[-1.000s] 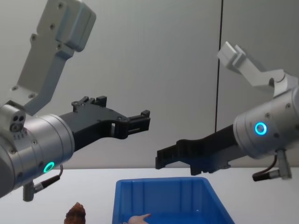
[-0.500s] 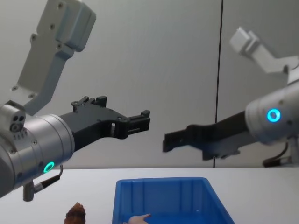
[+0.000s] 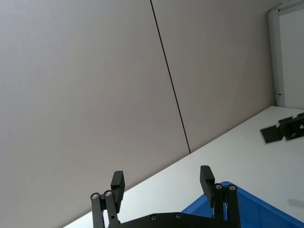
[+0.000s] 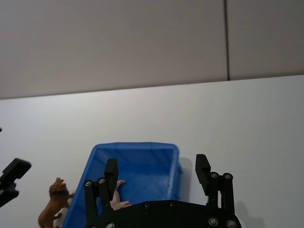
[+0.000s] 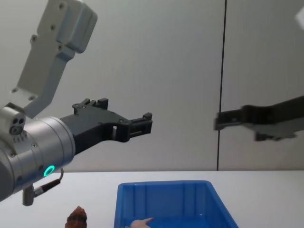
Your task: Pick up the two dolls from the table and place them into the box.
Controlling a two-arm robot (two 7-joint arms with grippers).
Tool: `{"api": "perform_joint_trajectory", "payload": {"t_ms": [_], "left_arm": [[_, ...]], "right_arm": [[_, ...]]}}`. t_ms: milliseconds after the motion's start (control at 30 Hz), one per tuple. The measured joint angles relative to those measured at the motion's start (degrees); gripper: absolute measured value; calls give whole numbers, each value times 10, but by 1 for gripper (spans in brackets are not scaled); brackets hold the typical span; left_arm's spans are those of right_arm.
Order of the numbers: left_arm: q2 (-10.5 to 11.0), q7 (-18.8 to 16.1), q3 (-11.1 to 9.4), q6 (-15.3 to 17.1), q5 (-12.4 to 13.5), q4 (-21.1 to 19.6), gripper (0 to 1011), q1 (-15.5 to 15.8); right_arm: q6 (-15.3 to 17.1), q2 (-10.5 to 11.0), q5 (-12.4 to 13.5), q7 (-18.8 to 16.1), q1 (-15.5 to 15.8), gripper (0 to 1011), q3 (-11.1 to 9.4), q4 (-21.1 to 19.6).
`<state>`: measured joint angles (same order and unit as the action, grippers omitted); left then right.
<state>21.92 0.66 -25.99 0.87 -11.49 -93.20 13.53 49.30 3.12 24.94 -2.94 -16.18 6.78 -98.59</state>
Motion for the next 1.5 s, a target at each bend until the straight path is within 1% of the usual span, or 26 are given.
{"api": "perform_joint_trajectory", "payload": {"t_ms": [100, 167, 233, 400, 433, 500, 567, 633, 667, 833, 867, 900, 1067, 1267, 1300, 1367, 1467, 1500], "left_arm": [[2, 1, 1, 4, -3, -3, 1005, -2], [6, 1, 2, 12, -9, -8, 1006, -6], [10, 2, 4, 17, -14, -13, 1005, -10], [29, 0, 10, 41, -37, -36, 1005, -29], [35, -2, 12, 49, -46, -44, 1006, -36], [43, -4, 14, 57, -55, -52, 1006, -44], [53, -9, 17, 69, -69, -64, 1006, -55], [60, -13, 19, 77, -79, -71, 1005, -62], [68, -17, 21, 84, -89, -80, 1006, -72], [88, -29, 27, 108, -119, -99, 1006, -94], [96, -33, 30, 117, -130, -105, 1005, -103], [98, -34, 31, 119, -133, -108, 1006, -105], [116, -41, 36, 147, -167, -118, 1005, -126], [125, -41, 41, 171, -198, -110, 1005, -139], [125, -41, 41, 171, -198, -110, 1005, -139], [125, -34, 42, 178, -208, -96, 1006, -140], [123, -25, 42, 182, -214, -85, 1006, -138], [120, -19, 43, 183, -217, -75, 1006, -135]], "right_arm": [[-10, 9, 10, 13, 11, 1001, -15, -15], [-15, 13, 15, 19, 17, 1001, -21, -21], [-23, 20, 24, 29, 24, 1001, -32, -30], [-38, 34, 40, 45, 42, 1001, -55, -49], [-40, 35, 41, 47, 44, 1001, -57, -51], [-44, 39, 46, 52, 49, 1001, -63, -56], [-48, 42, 50, 56, 53, 1001, -69, -61], [-50, 44, 52, 58, 56, 1001, -72, -63], [-51, 45, 54, 59, 57, 1001, -73, -65], [-55, 49, 58, 64, 62, 1001, -80, -70], [-57, 50, 60, 65, 63, 1001, -82, -72], [-57, 51, 60, 66, 64, 1001, -83, -72], [-60, 54, 63, 70, 67, 1001, -87, -76], [-62, 55, 65, 72, 70, 1001, -90, -79], [-63, 56, 66, 72, 70, 1001, -91, -79], [-63, 56, 67, 73, 71, 1001, -91, -80], [-64, 57, 67, 73, 72, 1001, -92, -81], [-64, 57, 67, 73, 72, 1001, -93, -81]]}}
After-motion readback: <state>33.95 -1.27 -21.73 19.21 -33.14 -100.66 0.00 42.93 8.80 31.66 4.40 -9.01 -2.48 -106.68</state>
